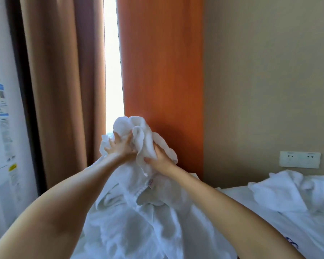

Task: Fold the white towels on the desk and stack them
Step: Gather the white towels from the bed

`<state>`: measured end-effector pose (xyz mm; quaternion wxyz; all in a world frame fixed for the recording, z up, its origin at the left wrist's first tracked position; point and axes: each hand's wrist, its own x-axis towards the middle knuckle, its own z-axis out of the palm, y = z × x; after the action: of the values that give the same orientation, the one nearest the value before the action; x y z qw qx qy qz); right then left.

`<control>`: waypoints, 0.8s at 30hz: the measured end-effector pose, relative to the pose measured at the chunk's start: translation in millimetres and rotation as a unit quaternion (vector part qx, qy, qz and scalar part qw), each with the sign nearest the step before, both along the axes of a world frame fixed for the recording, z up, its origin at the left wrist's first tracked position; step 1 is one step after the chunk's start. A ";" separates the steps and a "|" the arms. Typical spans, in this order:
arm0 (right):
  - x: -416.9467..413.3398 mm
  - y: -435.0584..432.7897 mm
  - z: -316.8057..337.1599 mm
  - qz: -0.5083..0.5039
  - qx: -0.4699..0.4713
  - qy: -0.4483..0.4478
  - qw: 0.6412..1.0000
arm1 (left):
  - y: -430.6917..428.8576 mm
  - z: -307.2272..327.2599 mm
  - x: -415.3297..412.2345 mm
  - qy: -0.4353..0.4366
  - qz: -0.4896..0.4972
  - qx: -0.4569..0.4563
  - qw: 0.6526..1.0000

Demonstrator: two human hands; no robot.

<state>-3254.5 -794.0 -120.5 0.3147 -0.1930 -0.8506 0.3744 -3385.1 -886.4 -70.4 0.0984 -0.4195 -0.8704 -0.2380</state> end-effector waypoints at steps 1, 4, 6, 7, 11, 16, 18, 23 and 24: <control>4.1 1.2 1.9 0.013 -0.011 0.011 1.000 | -0.5 -0.5 1.5 -0.012 0.008 -0.004 1.000; 21.6 11.6 2.6 0.019 -0.012 0.029 0.999 | 3.7 3.6 9.9 0.007 0.013 0.067 0.998; 38.6 22.6 -0.9 -0.007 -0.038 0.041 0.998 | 7.9 6.3 26.6 0.045 0.003 0.185 0.982; 47.9 28.3 -4.8 -0.013 -0.062 0.057 0.996 | 12.0 5.9 36.0 0.066 -0.009 0.234 0.970; 91.8 54.3 -21.9 -0.075 -0.106 0.095 0.987 | 43.0 3.3 88.0 0.155 -0.129 0.267 0.942; 168.7 99.4 -44.0 -0.197 -0.089 0.074 0.974 | 98.1 -18.3 171.4 0.137 -0.269 0.189 0.934; 205.8 116.7 -52.9 -0.261 -0.089 0.079 0.958 | 120.2 -37.2 199.3 0.110 -0.303 0.146 0.935; 301.5 149.4 -78.4 -0.491 0.057 0.132 0.859 | 176.1 -92.3 248.9 0.007 -0.358 0.046 0.933; 318.0 157.3 -83.5 -0.527 0.073 0.121 0.838 | 187.6 -103.3 257.3 -0.021 -0.366 0.031 0.930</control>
<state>-2936.4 -636.8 -204.0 0.5778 -0.5420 -0.6004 0.1089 -3127.8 -698.8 -173.6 -0.0009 -0.7010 -0.6503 -0.2926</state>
